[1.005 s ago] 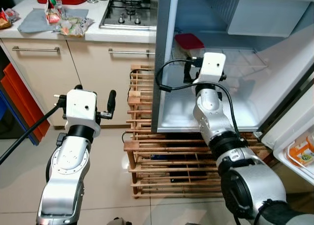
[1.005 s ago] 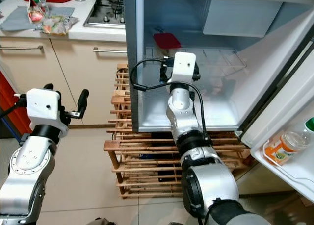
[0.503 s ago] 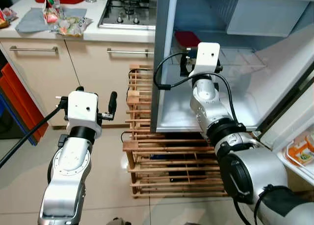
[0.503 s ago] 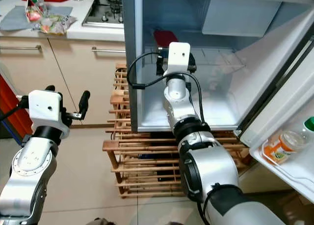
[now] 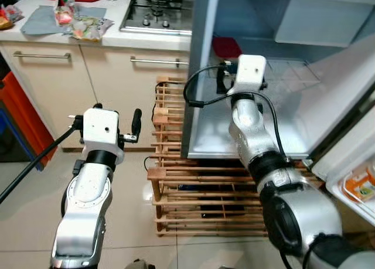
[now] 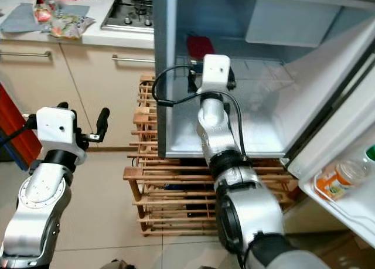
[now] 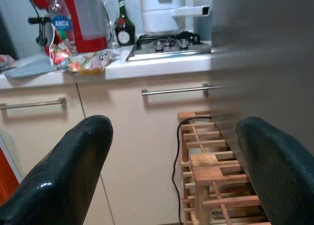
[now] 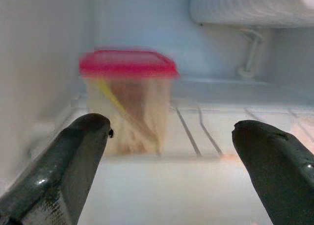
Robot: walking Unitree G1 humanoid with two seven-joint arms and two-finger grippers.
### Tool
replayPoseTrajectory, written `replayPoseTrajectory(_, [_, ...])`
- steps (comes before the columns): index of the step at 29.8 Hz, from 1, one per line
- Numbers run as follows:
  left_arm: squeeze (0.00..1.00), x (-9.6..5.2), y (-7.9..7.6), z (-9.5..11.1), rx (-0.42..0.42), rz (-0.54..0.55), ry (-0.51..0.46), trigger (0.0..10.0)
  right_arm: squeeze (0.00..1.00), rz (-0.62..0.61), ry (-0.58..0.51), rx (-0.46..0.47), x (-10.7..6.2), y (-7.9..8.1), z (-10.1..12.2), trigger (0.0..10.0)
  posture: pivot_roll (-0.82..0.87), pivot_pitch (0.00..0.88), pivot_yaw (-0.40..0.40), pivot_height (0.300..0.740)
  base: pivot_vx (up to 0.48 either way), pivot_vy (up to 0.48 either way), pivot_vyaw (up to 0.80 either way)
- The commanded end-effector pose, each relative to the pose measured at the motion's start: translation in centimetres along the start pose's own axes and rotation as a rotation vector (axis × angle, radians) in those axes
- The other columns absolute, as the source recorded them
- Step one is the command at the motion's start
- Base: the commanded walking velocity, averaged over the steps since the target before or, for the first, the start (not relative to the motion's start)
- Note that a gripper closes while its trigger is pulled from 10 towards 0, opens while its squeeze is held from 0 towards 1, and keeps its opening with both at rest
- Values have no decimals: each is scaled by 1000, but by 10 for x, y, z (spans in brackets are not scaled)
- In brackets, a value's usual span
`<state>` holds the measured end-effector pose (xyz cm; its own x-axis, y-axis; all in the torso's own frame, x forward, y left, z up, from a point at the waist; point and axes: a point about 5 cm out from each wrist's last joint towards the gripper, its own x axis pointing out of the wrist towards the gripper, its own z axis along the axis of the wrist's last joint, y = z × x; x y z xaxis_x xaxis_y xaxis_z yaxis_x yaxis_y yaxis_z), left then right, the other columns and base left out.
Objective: Restocking fridge
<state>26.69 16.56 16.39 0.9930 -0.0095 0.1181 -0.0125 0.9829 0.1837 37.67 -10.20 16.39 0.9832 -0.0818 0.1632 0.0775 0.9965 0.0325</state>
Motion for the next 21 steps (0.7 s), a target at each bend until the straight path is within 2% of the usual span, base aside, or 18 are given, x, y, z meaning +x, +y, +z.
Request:
replayPoseTrajectory(1, [0,8,-6,3,-29,-22,-26,10000,0,13,-84,-9,-11,-7,13,10000,-28,0,-68,740,0,0,0])
replayPoseTrajectory(2, [0,11,-9,2,-36,-32,-29,10000,0,19,-104,-10,-18,-10,14,10000,-34,0,-67,740,0,0,0])
replayPoseTrajectory(3, [0,11,-9,2,-36,-32,-29,10000,0,19,-104,-10,-18,-10,14,10000,-34,0,-67,740,0,0,0])
replayPoseTrajectory(5, [0,18,-17,0,-63,-79,-27,10000,0,41,-144,-20,-33,-20,17,10000,-84,0,-46,740,0,0,0])
replayPoseTrajectory(6, [0,18,-17,0,-63,-79,-27,10000,0,41,-144,-20,-33,-20,17,10000,-84,0,-46,740,0,0,0])
replayPoseTrajectory(8, [0,19,-27,1,-104,-148,-32,10000,0,55,-166,-27,-50,-31,19,10000,-95,0,-40,740,0,0,0])
replayPoseTrajectory(11, [0,15,-39,1,-121,-250,-48,10000,0,74,-161,-85,-75,-53,12,10000,-130,0,-12,740,0,0,0])
replayPoseTrajectory(12, [0,8,-39,-5,-115,-299,-33,10000,0,56,-106,-118,-91,-70,0,10000,-149,0,9,740,0,0,0])
replayPoseTrajectory(14, [0,2,-37,-11,-100,-321,-19,10000,0,40,-69,-134,-101,-79,-7,10000,-157,0,18,740,0,0,0])
replayPoseTrajectory(18, [0,0,-35,-16,-91,-320,-1,10000,0,19,-35,-134,-108,-87,-13,10000,-165,0,36,740,0,0,0])
replayPoseTrajectory(19, [0,5,-36,-13,-99,-311,-15,10000,0,12,-18,-118,-109,-85,-15,10000,-175,0,49,740,0,0,0])
replayPoseTrajectory(20, [0,5,-36,-13,-99,-311,-15,10000,0,12,-18,-118,-109,-85,-15,10000,-175,0,49,740,0,0,0])
replayPoseTrajectory(21, [0,12,-39,-7,-110,-308,-45,10000,0,30,-15,-118,-106,-79,-15,10000,-177,0,50,740,0,0,0])
